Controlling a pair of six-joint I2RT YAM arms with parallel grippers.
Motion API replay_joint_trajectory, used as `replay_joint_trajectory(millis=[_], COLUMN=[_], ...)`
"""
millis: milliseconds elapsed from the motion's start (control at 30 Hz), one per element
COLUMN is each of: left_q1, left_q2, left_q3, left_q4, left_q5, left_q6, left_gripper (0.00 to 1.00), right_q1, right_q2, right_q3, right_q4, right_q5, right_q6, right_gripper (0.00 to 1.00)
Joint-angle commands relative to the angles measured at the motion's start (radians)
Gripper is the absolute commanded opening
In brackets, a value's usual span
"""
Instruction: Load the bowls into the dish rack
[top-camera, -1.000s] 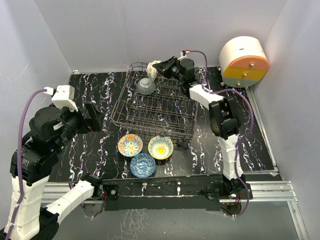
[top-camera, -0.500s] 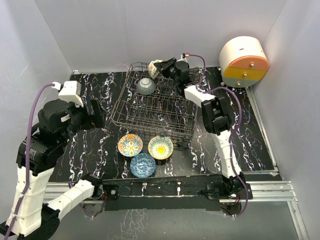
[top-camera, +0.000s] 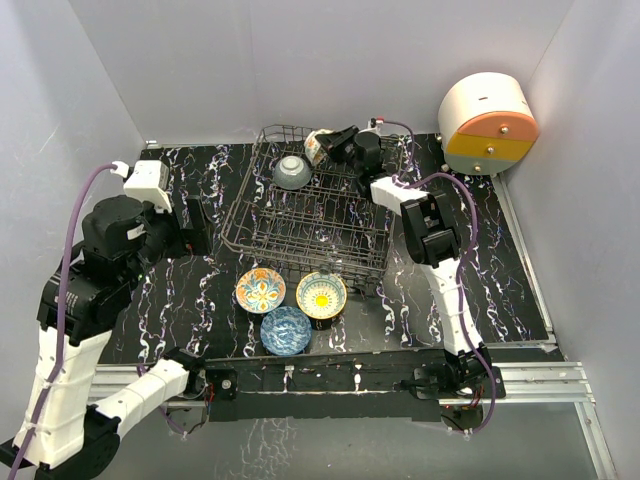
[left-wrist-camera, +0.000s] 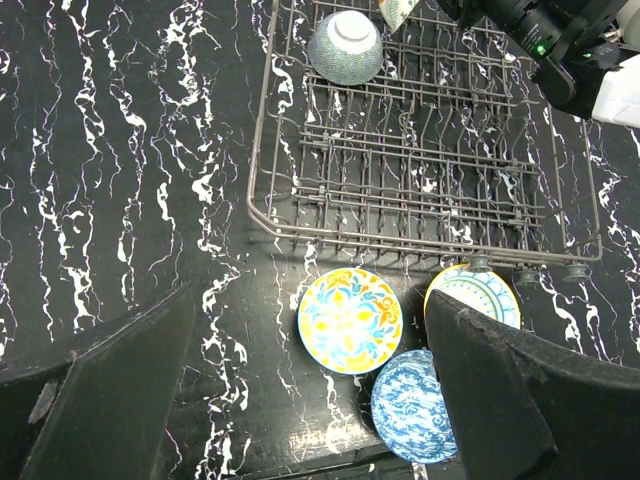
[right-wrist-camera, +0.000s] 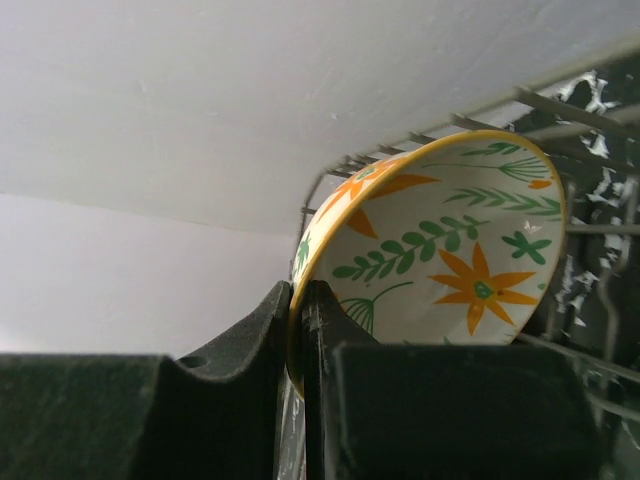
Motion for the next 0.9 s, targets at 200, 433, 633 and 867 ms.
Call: replay_joint_trajectory(millis=[200,433,633,867], left_q1=[-0.003,-0.003,-0.003,-0.003], left_q2=[-0.001,-0.003,-0.007,-0.011], left_q3=[-0.014,-0.018,-0.027,-0.037], left_q4=[0.013,0.005,0.014,0.024], left_q5=[0.004,0.008,0.012,0.018], left_q6=[0.009,0.016,0.017,0.023], left_gripper=[0.97,0.97,0.97,0.97], right_q1=[-0.016,-0.017,-0.023,-0.022], right_q2=[-0.023,-0.033,-0.09,-0.178], right_q3=[-0.11,-0.208,-0.303,-0.396], right_q4=[0.166,0.242,0.223,0.129], right_q5=[-0.038,-0.063,-0.041,0.026], right_q6=[0.052,0.082,0.075,0.07], right_gripper=[0.08,0.11,0.16,0.27])
